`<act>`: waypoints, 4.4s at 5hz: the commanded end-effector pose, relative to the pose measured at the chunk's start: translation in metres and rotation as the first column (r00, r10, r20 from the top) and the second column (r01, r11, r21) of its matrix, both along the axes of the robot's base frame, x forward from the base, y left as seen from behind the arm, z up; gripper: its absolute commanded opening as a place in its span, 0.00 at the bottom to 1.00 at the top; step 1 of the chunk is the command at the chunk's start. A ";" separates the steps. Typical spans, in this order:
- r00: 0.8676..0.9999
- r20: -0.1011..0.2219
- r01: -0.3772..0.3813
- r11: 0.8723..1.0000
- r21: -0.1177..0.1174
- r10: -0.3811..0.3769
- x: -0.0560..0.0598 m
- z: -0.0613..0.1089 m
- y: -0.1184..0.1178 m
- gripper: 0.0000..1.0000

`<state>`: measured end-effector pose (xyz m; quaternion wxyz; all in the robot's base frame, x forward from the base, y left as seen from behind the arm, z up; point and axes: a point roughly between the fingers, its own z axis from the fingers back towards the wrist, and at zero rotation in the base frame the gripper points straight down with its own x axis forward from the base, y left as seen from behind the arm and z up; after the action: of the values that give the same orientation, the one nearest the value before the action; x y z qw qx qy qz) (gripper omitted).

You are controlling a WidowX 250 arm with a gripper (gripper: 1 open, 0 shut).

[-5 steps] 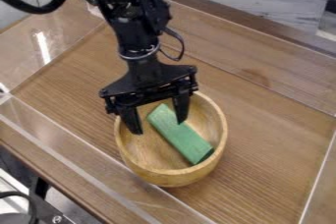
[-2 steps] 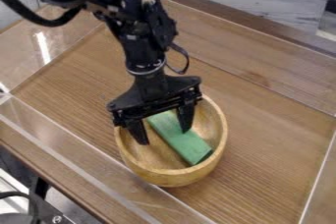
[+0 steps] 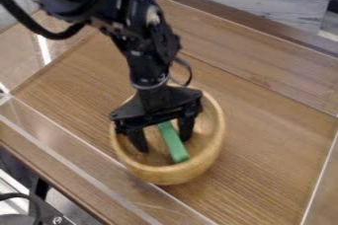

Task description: Remove the green block from inside the brown bowl and put it on the table

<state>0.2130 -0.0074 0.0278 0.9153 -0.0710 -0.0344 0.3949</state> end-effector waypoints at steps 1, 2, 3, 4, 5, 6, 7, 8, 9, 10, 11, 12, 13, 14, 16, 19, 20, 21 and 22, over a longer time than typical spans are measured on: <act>0.998 0.019 0.057 0.998 0.002 -0.057 0.001 -0.005 -0.003 0.00; 0.999 0.018 0.051 0.999 0.006 -0.051 -0.007 -0.004 -0.011 0.00; 0.998 0.016 0.056 0.998 0.009 -0.056 -0.014 0.000 -0.019 0.00; 0.998 0.014 0.066 0.998 0.014 -0.066 -0.014 0.006 -0.018 0.00; 0.997 0.014 0.077 0.997 0.021 -0.077 -0.012 0.012 -0.017 0.00; 0.999 0.017 0.037 0.999 0.027 -0.037 -0.007 0.016 -0.011 0.00; 1.000 0.021 -0.007 0.999 0.033 0.006 -0.002 0.018 -0.004 0.00; 1.000 0.020 -0.012 0.999 0.036 0.011 -0.004 0.026 -0.003 0.00; 1.000 0.021 -0.017 0.999 0.038 0.016 -0.006 0.035 -0.003 0.00; 1.000 0.023 0.004 0.999 0.035 -0.005 -0.009 0.031 -0.004 0.00; 0.999 0.022 0.023 0.999 0.032 -0.024 -0.014 0.027 -0.006 0.00; 0.999 0.021 -0.029 0.999 0.032 0.028 -0.018 0.038 -0.011 0.00; 0.996 0.020 -0.088 0.996 0.028 0.087 -0.023 0.047 -0.016 0.00; 0.995 0.022 -0.099 0.995 0.032 0.099 -0.030 0.048 -0.021 0.00; 0.996 0.024 -0.084 0.996 0.034 0.083 -0.026 0.043 -0.021 0.00; 0.995 0.026 -0.098 0.995 0.037 0.097 -0.023 0.032 -0.013 0.00; 0.998 0.027 -0.063 0.997 0.042 0.061 -0.023 0.027 -0.013 0.00; 0.999 0.030 -0.028 0.998 0.049 0.027 -0.023 0.022 -0.013 0.00; 0.999 0.031 -0.009 0.998 0.056 0.007 -0.028 0.014 -0.010 0.00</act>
<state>0.1862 -0.0203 0.0433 0.9134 -0.0545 -0.0609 0.3988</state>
